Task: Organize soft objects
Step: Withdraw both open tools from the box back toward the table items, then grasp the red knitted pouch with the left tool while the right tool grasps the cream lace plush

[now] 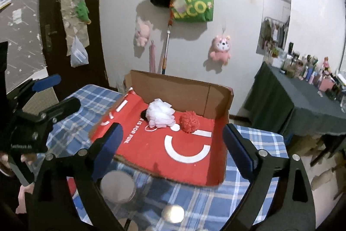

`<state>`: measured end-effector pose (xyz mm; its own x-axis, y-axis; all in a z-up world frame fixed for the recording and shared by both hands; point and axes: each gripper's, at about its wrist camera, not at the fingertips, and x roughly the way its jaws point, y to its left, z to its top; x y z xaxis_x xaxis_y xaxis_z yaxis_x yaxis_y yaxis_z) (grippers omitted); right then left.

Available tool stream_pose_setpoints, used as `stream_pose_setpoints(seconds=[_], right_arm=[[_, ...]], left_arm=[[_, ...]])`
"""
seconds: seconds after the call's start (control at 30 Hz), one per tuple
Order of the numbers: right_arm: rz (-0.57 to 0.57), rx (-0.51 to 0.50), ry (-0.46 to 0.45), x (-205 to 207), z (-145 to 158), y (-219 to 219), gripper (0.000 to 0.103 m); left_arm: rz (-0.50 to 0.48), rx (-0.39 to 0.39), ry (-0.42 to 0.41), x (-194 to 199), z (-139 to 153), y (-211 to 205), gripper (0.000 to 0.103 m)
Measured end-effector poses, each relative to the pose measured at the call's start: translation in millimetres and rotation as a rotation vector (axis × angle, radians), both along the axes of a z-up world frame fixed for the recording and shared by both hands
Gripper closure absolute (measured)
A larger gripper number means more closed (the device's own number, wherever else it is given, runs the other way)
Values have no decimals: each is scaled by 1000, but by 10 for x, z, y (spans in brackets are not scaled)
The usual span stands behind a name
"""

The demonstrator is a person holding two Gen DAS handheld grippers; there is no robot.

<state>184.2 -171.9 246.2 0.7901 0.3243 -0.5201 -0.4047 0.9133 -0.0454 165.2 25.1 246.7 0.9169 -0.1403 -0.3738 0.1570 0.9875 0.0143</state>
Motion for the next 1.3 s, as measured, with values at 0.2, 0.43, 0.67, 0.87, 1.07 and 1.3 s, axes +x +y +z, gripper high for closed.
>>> stream_pose_setpoints(seconds=[0.2, 0.43, 0.67, 0.87, 1.07, 1.3], right_arm=[[-2, 10, -60, -597, -74, -48, 9], [-19, 4, -143, -1209, -263, -80, 7], [-43, 9, -186, -1659, -535, -64, 6], [-96, 22, -172, -1834, -851, -86, 5], [-156, 19, -166, -1887, -1121, -105, 5], [-195, 48, -118, -1861, -1443, -162, 5]], left_arm=[[4, -22, -47, -480, -26, 29, 0], [-2, -26, -83, -944, -225, 1, 0], [0, -36, -124, -1391, -490, -80, 0], [-12, -47, -99, -1583, -784, -146, 0], [-2, -62, -31, -1609, -1125, -158, 0], [13, -61, 11, -1603, -1465, -169, 0]])
